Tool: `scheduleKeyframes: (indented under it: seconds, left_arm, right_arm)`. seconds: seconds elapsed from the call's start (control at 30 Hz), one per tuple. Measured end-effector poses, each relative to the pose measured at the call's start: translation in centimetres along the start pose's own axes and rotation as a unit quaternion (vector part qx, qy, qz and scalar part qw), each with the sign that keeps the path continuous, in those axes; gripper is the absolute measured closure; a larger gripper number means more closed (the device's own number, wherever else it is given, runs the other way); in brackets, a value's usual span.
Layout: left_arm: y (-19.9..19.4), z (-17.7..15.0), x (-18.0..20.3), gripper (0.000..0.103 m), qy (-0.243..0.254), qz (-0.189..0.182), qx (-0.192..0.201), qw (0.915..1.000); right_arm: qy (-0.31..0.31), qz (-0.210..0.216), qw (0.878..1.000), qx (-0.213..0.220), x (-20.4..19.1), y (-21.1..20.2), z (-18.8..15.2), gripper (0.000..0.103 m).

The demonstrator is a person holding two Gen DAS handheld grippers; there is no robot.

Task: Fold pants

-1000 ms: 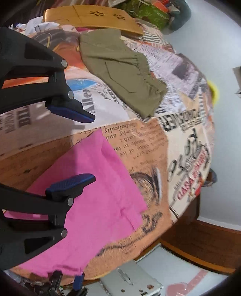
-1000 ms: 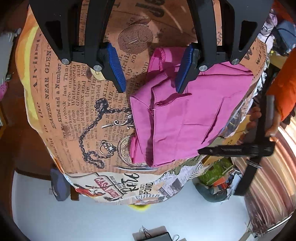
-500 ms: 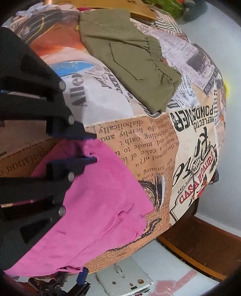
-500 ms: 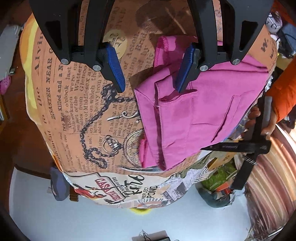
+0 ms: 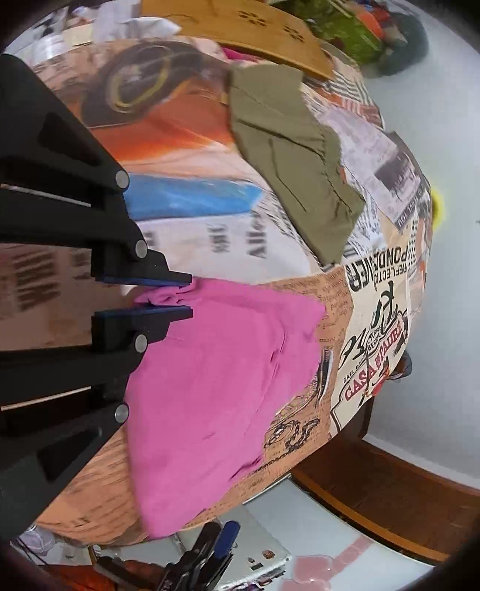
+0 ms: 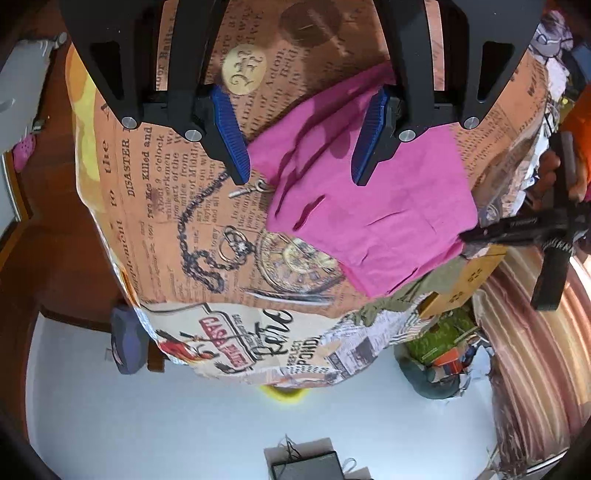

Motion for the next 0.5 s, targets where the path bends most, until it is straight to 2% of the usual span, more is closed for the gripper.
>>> scheduleKeyframes:
  seconds: [0.17, 0.4, 0.47, 0.5]
  left_arm:
    - [-1.1, -2.6, 0.4, 0.094, -0.004, -0.013, -0.002, 0.9999]
    - [-1.9, -4.7, -0.2, 0.093, -0.032, -0.021, 0.002, 0.9993]
    - [-1.8, -5.1, -0.8, 0.093, -0.037, 0.003, 0.0, 0.9993]
    - [-1.7, -5.4, -1.2, 0.094, -0.036, 0.031, -0.001, 0.9989]
  right_arm:
    - [-0.002, 0.032, 0.999, -0.004, -2.0, 0.5, -0.7, 0.05]
    - [-0.014, 0.017, 0.999, -0.037, -2.1, 3.4, -2.2, 0.05]
    - [-0.011, 0.012, 0.999, -0.04, -1.8, 3.6, -2.3, 0.05]
    - [-0.013, 0.005, 0.999, -0.04, -1.6, 3.5, -2.3, 0.05]
Point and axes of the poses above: each gripper's, at about its wrist camera, not at the fingertips, and y roughly the way its jaws point, x to its right, z to its top, the point moved 5 cm from there along y, roughly the way its jaws point, and after that the axes turned 7 degrees about -x, right-handed, at the moved point
